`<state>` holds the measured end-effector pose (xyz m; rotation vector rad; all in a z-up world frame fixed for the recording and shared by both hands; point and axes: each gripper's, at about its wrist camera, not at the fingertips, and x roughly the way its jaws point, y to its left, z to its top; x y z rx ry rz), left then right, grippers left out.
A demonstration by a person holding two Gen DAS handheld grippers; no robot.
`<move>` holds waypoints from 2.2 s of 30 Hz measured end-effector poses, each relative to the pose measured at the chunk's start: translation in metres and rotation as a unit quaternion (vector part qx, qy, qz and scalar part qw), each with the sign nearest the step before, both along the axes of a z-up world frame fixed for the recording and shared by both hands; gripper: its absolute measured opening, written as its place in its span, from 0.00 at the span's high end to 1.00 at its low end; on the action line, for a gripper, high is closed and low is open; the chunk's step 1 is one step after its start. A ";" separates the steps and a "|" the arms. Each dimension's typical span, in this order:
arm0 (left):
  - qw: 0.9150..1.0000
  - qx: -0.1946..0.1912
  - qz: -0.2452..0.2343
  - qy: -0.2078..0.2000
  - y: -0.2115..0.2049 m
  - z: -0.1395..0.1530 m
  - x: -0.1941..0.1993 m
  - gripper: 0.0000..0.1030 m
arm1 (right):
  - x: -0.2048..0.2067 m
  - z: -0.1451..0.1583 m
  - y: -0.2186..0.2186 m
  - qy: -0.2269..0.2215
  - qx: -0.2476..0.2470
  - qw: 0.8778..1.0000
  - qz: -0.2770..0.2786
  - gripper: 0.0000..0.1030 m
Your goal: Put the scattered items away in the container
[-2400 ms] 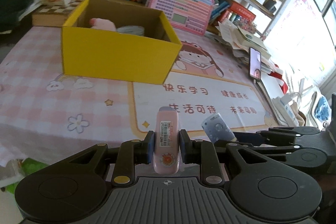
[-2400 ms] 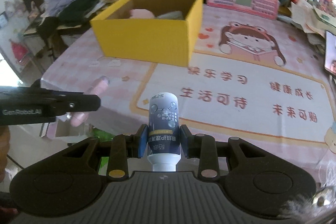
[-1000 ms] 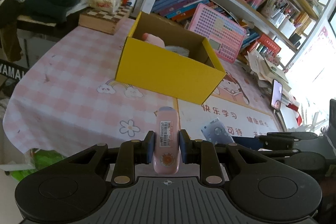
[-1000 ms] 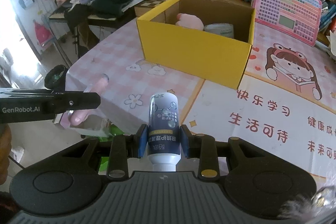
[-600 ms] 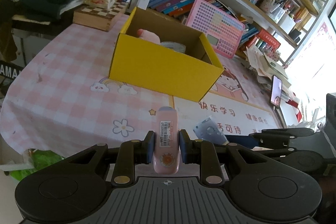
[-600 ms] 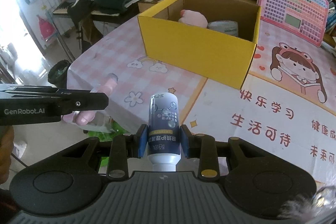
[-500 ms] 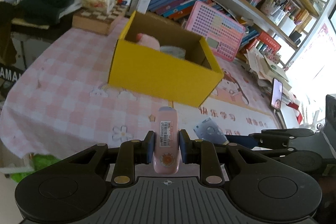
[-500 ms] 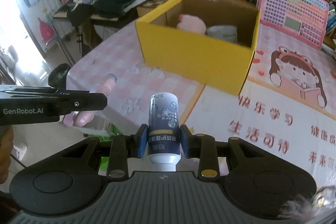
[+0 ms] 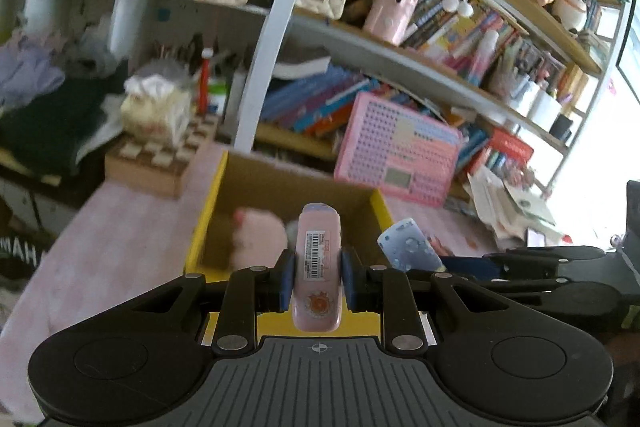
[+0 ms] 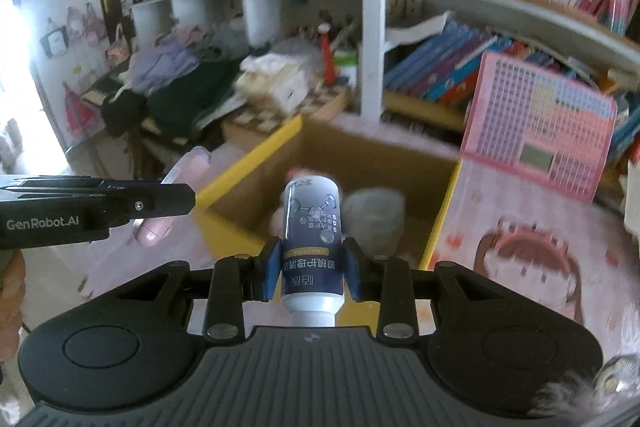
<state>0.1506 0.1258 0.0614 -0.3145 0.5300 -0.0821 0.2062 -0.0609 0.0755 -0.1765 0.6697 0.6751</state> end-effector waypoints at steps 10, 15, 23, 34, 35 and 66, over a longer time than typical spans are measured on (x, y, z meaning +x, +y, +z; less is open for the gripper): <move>0.998 0.052 -0.008 0.043 -0.016 -0.023 0.085 0.78 | 0.080 -0.029 0.026 0.025 -0.041 0.999 0.018 0.70; 0.993 0.082 -0.009 0.090 -0.019 -0.049 0.115 0.78 | 0.104 -0.055 0.036 0.039 -0.073 0.996 0.021 0.70; 0.982 0.119 -0.020 0.144 -0.028 -0.076 0.148 0.78 | 0.125 -0.088 0.049 0.048 -0.131 0.989 0.051 0.70; 0.977 0.142 -0.031 0.156 -0.035 -0.090 0.162 0.70 | 0.133 -0.103 0.057 0.053 -0.137 0.987 0.059 0.66; 0.978 0.139 -0.028 0.153 -0.033 -0.089 0.162 0.69 | 0.133 -0.101 0.057 0.052 -0.136 0.988 0.057 0.65; 0.991 0.128 0.021 -0.029 -0.033 0.025 0.001 0.16 | -0.004 0.019 -0.012 -0.072 -0.005 0.995 -0.065 0.45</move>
